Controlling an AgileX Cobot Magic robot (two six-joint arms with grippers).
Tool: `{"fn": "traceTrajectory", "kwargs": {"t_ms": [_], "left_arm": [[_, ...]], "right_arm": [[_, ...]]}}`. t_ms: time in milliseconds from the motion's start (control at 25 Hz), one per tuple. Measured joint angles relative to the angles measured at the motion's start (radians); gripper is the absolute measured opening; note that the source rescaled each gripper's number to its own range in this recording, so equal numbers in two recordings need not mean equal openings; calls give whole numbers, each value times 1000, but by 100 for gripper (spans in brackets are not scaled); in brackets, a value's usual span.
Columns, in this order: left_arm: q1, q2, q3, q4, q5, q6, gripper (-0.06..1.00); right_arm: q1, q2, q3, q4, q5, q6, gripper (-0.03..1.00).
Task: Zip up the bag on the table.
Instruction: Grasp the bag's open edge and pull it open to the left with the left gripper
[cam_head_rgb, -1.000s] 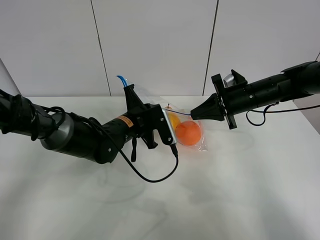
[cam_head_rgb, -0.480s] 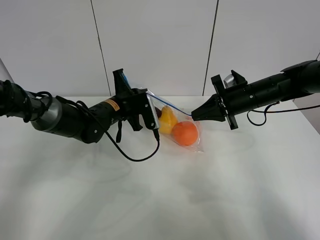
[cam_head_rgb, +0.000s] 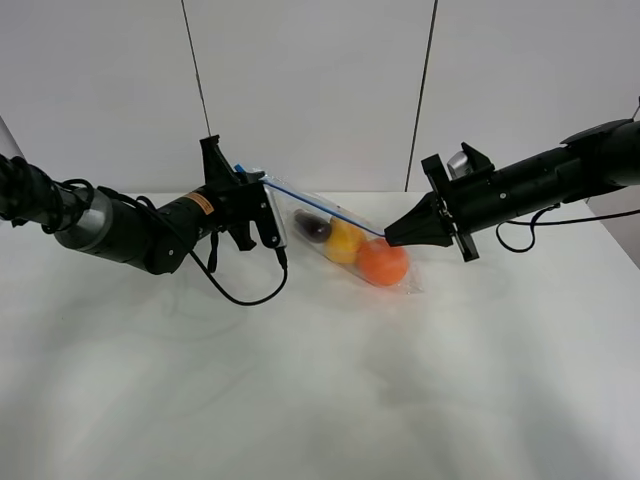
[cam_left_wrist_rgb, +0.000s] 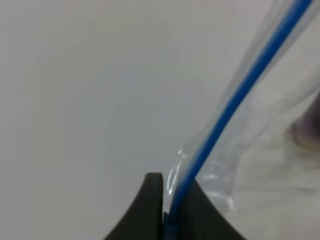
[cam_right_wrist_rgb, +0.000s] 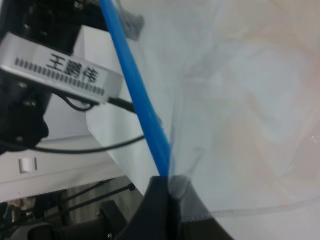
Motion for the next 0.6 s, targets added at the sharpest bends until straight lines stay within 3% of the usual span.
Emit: {"fn": "traceTrajectory", "kwargs": {"t_ms": [600], "left_arm": [[87,0,-35,46,-2,4,0]], "right_arm": [[1,-34,-2,-40,-1,22,0]]}}
